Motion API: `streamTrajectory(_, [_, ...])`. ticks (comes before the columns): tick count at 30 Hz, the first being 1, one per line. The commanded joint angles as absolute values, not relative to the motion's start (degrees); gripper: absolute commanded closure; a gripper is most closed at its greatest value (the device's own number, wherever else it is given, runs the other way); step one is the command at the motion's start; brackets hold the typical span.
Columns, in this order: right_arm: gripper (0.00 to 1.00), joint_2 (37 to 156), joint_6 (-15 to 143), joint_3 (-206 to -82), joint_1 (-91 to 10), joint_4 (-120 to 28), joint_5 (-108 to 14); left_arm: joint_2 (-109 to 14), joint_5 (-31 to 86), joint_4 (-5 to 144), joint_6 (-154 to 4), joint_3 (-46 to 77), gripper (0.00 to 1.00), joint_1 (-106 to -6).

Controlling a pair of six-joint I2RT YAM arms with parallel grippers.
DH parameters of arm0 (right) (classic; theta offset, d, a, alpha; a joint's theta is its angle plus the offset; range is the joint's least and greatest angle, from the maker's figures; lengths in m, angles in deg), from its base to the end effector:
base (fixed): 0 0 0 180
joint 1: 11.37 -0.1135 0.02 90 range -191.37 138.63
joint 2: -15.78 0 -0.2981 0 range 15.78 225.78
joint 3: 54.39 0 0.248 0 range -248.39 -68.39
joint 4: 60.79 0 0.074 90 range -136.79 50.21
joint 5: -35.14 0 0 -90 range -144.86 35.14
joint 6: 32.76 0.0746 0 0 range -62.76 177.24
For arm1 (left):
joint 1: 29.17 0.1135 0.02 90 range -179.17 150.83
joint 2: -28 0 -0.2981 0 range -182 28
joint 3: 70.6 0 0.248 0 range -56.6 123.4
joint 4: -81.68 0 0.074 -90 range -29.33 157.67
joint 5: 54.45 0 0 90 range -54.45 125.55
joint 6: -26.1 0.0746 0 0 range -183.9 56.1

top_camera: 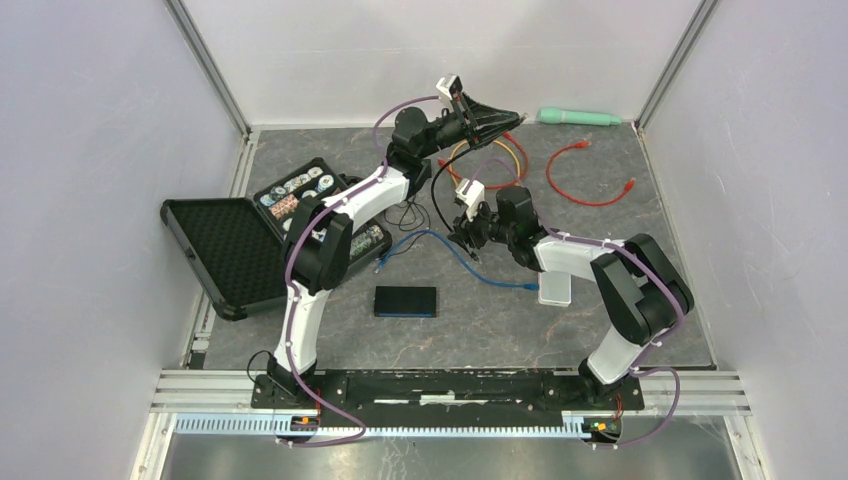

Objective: Pull the plug from the switch port
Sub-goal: Place the connector at the corner of the board.

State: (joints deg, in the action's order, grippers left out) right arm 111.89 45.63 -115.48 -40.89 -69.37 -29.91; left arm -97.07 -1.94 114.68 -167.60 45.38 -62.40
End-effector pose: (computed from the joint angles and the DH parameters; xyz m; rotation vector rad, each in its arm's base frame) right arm 0.3166 0.2154 0.2045 -0.9714 1.7989 0.6380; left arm 0.4418 -0.3437 0.3723 -0.2265 1.6786 -2.3344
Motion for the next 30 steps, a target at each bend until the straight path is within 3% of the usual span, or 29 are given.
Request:
streamTrajectory(1, [0.48, 112.52, 45.99, -117.61, -41.13, -70.79, -29.05, -93.70, -1.27, 118.00, -171.78, 45.18, 0.98, -62.48])
streamTrajectory(7, [0.80, 111.01, 43.89, -118.27, -40.86, -67.67, -28.66, -93.54, -1.15, 118.43, -171.50, 44.57, 0.97, -61.63])
streamTrajectory(10, [0.98, 108.04, 41.95, -117.01, -40.06, -65.40, -27.82, -93.62, -1.72, 117.70, -168.86, 44.64, 0.89, -60.30])
streamTrajectory(17, [1.00, 98.00, 37.62, -111.05, -34.84, -59.65, -21.45, -96.31, -4.58, 110.37, -157.60, 48.61, 0.57, -56.71])
streamTrajectory(22, [1.00, 92.32, 35.90, -108.80, -28.21, -55.03, -20.80, -99.17, -6.60, 103.12, -150.35, 53.50, 0.27, -56.79])
streamTrajectory(26, [1.00, 90.64, 32.97, -109.51, -21.93, -50.62, -24.37, -100.14, -7.91, 100.90, -147.75, 54.55, 0.22, -56.20])
streamTrajectory(30, [1.00, 92.90, 28.87, -113.31, -14.84, -44.25, -20.39, -100.05, -8.80, 100.28, -146.67, 52.90, 0.21, -55.34])
